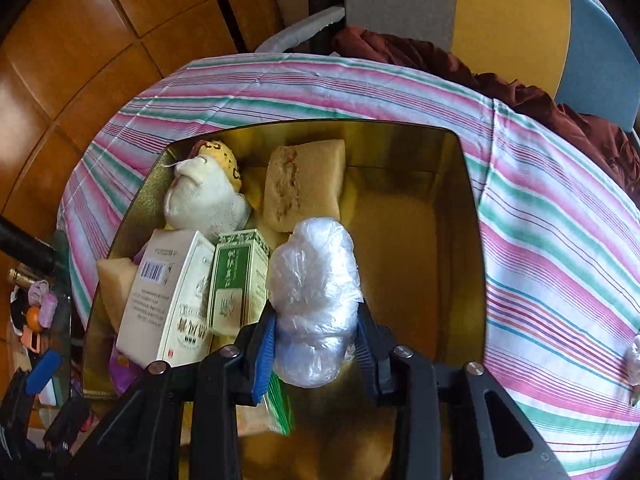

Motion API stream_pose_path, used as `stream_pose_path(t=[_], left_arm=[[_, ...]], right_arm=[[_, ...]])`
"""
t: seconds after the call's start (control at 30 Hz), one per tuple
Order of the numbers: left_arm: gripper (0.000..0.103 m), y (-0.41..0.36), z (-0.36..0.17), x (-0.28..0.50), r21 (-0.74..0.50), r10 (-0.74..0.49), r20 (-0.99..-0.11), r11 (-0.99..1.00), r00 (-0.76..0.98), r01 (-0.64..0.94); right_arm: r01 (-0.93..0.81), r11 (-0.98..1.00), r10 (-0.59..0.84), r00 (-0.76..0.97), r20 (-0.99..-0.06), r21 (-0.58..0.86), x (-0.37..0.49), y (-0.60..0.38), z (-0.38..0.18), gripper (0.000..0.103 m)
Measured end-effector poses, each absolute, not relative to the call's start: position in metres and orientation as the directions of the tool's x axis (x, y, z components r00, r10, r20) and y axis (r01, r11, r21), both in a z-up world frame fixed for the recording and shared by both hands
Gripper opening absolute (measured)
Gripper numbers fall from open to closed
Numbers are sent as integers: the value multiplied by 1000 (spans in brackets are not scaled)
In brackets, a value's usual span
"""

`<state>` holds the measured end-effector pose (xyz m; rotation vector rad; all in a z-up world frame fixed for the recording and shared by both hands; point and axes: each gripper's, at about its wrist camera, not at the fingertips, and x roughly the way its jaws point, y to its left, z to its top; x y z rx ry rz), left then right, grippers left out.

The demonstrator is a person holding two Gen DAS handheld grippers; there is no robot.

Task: Organize objects
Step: 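Carry the wrapped ball into the gold tray and open the right gripper, then grasp the second wrapped white ball with the left gripper while the right approaches the cracker packet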

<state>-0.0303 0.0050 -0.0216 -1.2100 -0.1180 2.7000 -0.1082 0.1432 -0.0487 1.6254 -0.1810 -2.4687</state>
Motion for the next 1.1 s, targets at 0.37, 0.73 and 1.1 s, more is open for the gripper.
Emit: stream_pose_path(t=[0.37, 0.73, 1.1], left_arm=[[72, 4, -25, -31, -148, 193, -738, -981, -646, -123], [76, 12, -16, -23, -110, 178, -719, -984, -672, -142], [76, 28, -5, -13, -69, 188, -700, -978, -690, -197]], right_arm=[[105, -937, -348, -358, -867, 333, -102, 137, -52, 48], [125, -959, -282, -434, -856, 253, -70, 148, -23, 48], [73, -970, -237, -508, -828, 233, -27, 199, -3, 49]])
